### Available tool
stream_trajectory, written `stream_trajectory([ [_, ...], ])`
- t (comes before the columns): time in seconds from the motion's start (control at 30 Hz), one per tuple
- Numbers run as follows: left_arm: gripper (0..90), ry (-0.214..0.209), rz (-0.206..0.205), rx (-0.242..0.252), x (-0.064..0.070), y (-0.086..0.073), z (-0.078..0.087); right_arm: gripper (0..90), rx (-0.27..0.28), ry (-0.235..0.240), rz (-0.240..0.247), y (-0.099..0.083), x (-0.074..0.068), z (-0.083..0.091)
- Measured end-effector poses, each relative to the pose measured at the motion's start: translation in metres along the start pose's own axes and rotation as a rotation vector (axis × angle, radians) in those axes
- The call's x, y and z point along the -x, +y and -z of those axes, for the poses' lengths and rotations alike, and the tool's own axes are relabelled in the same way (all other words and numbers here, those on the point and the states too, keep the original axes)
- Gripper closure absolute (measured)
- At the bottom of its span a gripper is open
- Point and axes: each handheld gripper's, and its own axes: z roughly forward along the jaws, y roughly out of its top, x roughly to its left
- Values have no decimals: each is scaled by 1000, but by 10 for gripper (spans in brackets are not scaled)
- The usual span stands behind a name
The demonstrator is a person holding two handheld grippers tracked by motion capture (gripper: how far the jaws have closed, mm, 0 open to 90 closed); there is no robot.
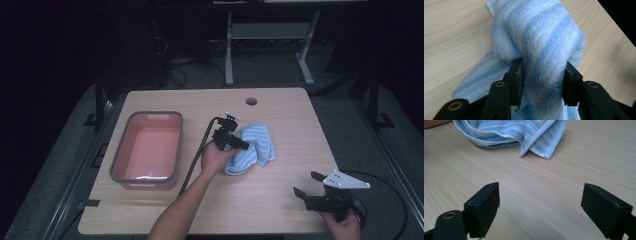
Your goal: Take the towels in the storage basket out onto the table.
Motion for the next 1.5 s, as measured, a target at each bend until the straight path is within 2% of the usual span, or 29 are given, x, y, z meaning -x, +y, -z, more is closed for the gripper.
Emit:
stream_trajectory([
  [0.07,556,-10,15,10,0,0,1,148,-4,3,-1,0,0,0],
  [0.2,540,-18,17,25,0,0,5,148,0,0,3,1,-1,1],
  [0.27,536,-12,3,20,1,0,6,148,-2,2,4,1,-1,0],
  [0.5,501,-18,-3,25,1,-3,10,148,-6,5,7,1,-2,-1],
  [0.63,485,-34,-5,36,0,-5,16,148,-9,4,8,0,-2,-1],
  [0.87,457,-34,-33,43,0,-8,28,148,-11,1,7,0,-1,-2],
  [1.17,423,-44,-19,85,-2,-14,41,148,-13,-4,7,0,1,-1],
  [1.33,413,-42,-38,95,1,-16,47,148,-12,-5,12,0,1,-1],
  [1.43,383,-28,-60,83,4,-18,49,148,-11,-6,11,0,0,-1],
  [1.5,374,-32,-63,83,5,-20,50,148,-13,-6,13,0,0,-2],
])
